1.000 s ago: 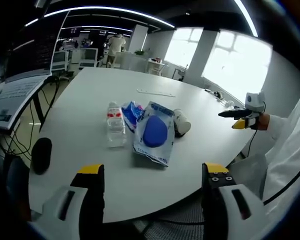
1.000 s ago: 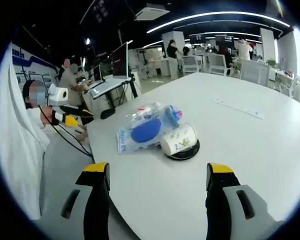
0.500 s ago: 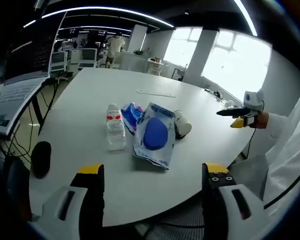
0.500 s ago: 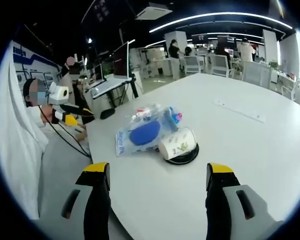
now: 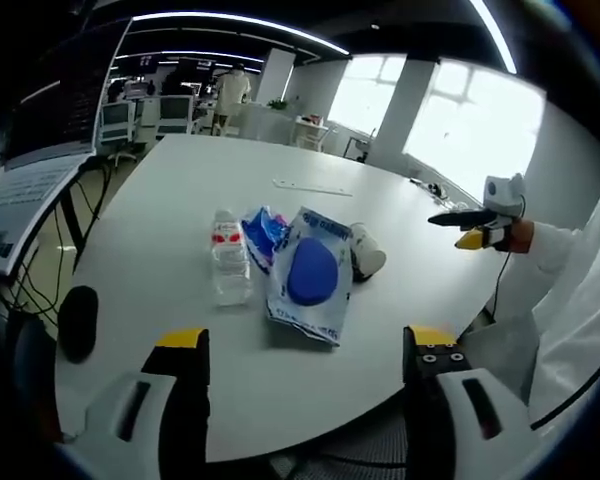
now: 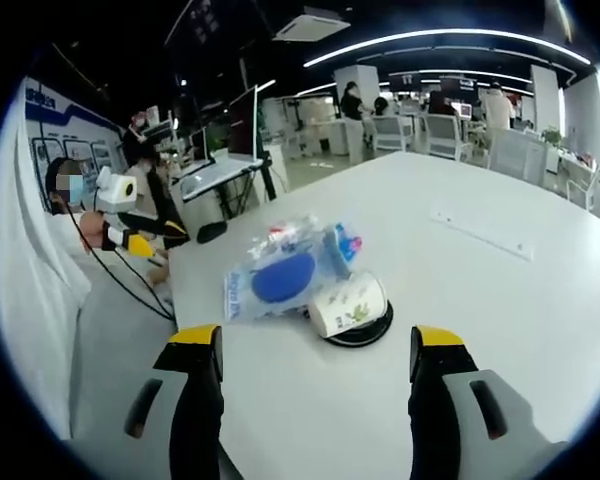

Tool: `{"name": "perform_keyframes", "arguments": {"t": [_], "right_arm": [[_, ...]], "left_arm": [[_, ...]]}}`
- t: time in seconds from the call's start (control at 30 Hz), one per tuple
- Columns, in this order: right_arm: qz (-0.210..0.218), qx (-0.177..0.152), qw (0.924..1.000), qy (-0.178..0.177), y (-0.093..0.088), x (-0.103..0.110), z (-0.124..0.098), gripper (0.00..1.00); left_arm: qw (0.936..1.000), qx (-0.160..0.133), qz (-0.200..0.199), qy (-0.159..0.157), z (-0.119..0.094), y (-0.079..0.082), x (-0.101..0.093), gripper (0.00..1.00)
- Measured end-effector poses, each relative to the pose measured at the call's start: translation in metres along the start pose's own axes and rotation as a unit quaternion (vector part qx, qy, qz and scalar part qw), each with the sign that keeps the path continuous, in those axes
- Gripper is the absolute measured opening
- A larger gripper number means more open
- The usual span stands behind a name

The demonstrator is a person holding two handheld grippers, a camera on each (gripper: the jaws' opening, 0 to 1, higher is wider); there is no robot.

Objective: Arrange the tabletop items into an orderly group along one side of the table until the central work area is clear of visible clutter.

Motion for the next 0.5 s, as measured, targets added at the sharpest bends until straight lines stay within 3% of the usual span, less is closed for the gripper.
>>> {"name": "perform_keyframes", "arguments": {"t": [0.5], "right_arm": [[-0.025, -0.004, 0.9996, 0.015, 0.025, -0.008, 0.021, 0.72]], "left_arm": [[1.0000, -0.001, -0.005, -0.003, 0.012, 0.006, 0.005, 0.80]]}}
Point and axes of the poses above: the point that each gripper's makers call its tool centre point, and the gripper's own axes: z roughly forward along the fingers, x roughly to its left, y roughly out of its top, the point moved 9 cm from there along -z, roughly backward along the fingers, and after that the axes turned 11 degrees about x, right-handed, at the moved point
